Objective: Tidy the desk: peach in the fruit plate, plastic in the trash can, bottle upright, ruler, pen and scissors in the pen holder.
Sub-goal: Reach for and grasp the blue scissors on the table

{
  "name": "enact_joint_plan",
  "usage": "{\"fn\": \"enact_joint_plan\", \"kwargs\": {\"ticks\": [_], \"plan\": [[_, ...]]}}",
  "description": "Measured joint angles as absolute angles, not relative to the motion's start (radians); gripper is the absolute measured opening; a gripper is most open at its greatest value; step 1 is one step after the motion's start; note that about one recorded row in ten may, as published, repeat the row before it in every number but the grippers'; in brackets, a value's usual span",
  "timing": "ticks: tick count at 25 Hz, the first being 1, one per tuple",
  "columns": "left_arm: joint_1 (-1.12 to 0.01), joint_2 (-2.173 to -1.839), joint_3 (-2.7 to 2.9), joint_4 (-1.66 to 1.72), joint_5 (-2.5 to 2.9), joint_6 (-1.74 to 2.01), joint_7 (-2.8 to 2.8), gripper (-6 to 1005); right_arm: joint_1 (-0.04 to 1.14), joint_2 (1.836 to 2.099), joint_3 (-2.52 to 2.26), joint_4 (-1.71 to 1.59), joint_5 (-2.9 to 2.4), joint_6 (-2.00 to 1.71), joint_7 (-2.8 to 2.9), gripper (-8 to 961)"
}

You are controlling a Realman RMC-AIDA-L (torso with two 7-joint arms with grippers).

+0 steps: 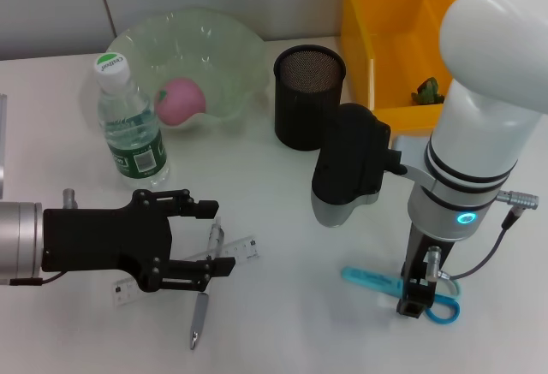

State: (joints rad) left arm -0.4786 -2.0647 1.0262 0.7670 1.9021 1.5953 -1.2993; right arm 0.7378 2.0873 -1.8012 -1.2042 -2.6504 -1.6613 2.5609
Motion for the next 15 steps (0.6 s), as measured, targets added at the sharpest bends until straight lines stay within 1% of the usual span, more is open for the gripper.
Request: {"fn": "enact_joint_plan", "kwargs": {"ticks": [15], "plan": [[-0.479,-2.065,1.026,0.767,1.902,1.597,-1.307,781,0.736,2.088,-1.805,-1.215,-2.660,-1.661,2.571,469]]}}
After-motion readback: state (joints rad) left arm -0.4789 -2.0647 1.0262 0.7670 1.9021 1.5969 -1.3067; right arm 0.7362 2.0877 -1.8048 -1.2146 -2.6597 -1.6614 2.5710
